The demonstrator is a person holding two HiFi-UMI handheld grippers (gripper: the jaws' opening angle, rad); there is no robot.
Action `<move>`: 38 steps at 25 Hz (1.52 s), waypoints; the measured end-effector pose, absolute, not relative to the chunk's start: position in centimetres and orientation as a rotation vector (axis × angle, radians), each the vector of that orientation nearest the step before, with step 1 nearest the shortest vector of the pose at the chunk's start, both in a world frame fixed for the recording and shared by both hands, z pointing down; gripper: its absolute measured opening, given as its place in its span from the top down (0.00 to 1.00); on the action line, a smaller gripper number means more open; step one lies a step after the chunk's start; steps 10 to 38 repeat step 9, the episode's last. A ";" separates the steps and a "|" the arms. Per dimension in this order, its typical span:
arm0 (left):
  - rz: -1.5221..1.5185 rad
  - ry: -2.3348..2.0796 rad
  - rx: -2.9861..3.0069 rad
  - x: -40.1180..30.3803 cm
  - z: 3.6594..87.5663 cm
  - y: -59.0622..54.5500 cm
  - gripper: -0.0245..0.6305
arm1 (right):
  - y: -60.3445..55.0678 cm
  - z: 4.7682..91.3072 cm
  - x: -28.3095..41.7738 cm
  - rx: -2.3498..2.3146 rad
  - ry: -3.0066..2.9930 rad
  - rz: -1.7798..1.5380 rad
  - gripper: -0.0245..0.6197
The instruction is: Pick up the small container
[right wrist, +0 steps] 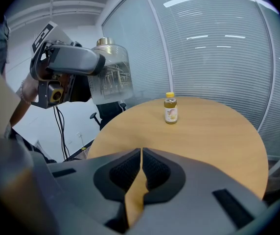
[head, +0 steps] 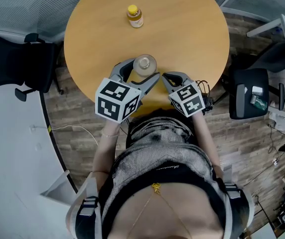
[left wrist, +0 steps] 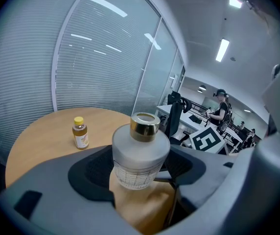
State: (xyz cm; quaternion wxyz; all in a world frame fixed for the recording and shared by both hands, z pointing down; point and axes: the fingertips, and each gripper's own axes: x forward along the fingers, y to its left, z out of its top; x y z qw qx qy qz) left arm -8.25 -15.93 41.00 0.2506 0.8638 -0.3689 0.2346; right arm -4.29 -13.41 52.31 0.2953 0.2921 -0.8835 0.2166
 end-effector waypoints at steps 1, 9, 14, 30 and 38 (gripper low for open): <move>0.639 -1.003 2.351 -8.2 41.0 -16.0 0.45 | -13.4 52.3 -4.3 0.776 -2.351 0.577 0.92; 0.636 -1.000 2.349 -8.3 41.1 -16.1 0.45 | -13.3 52.2 -4.5 0.768 -2.351 0.578 0.92; 0.636 -1.000 2.349 -8.3 41.1 -16.1 0.45 | -13.3 52.2 -4.5 0.768 -2.351 0.578 0.92; 0.636 -1.000 2.349 -8.3 41.1 -16.1 0.45 | -13.3 52.2 -4.5 0.768 -2.351 0.578 0.92; 0.636 -1.000 2.349 -8.3 41.1 -16.1 0.45 | -13.3 52.2 -4.5 0.768 -2.351 0.578 0.92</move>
